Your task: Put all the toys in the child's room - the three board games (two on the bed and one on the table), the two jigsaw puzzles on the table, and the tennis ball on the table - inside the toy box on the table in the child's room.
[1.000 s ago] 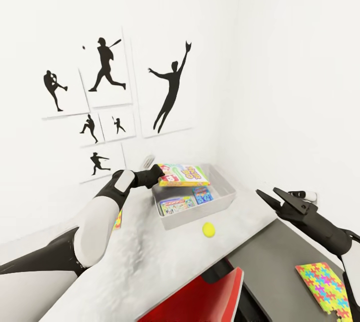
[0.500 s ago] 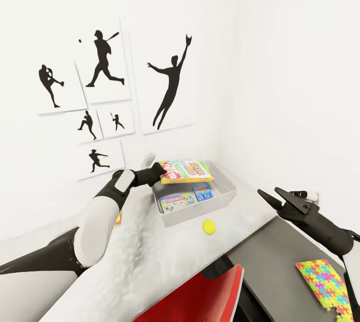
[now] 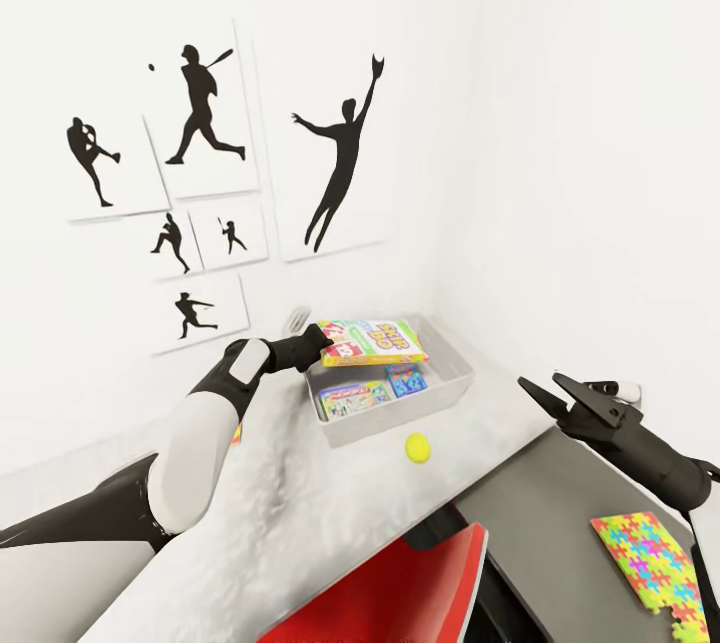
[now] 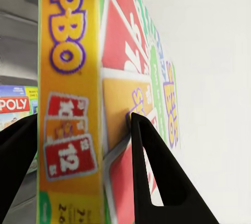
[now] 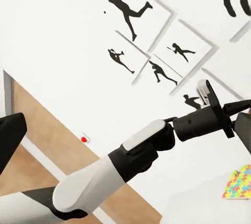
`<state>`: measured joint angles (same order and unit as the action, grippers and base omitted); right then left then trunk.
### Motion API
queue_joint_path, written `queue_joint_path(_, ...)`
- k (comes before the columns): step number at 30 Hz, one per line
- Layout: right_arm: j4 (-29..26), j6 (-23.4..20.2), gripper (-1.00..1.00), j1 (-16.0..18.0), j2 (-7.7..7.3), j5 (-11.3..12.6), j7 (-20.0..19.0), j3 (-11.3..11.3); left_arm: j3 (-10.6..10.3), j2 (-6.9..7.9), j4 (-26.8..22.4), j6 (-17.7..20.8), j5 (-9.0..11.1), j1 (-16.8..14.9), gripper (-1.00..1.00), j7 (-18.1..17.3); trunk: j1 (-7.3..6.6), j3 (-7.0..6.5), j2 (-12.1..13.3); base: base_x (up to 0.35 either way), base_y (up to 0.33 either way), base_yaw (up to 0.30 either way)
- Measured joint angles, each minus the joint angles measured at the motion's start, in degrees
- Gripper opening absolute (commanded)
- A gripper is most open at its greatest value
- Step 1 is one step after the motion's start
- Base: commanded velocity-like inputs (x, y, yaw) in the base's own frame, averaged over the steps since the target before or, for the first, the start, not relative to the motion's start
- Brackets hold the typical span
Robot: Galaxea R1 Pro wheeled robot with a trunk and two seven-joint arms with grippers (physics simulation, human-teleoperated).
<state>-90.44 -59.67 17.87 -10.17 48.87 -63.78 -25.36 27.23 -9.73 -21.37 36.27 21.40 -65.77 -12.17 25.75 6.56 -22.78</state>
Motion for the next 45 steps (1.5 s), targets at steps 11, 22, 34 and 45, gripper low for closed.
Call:
queue_joint_path(11, 0.0, 0.0, 1.00, 0.0, -0.01, 0.0, 0.0, 0.0, 0.0, -0.06, 0.0, -0.1, 0.0, 0.0, -1.00, 0.0, 0.00, 1.03, 0.0, 0.000, 0.000, 0.000)
queue_joint_path(22, 0.0, -0.1, 1.00, 0.0, -0.01, 0.0, -0.2, -0.1, 0.0, -0.12, -0.1, -0.1, 0.0, -0.1, -1.00, -0.2, 0.00, 2.06, 0.0, 0.000, 0.000, 0.000)
queue_joint_path(34, 0.0, -0.1, 1.00, 0.0, -0.01, 0.0, -0.2, -0.1, -0.1, -0.21, -0.4, -0.2, -0.2, -0.5, -1.00, -6.3, 0.00, 3.18, 0.0, 0.000, 0.000, 0.000)
queue_joint_path(45, 0.0, 0.0, 1.00, 0.0, -0.01, 0.0, -0.2, -0.1, -0.1, -0.20, -0.7, -0.2, -0.3, -0.9, -1.00, -6.6, 0.00, 4.21, 0.0, 0.000, 0.000, 0.000)
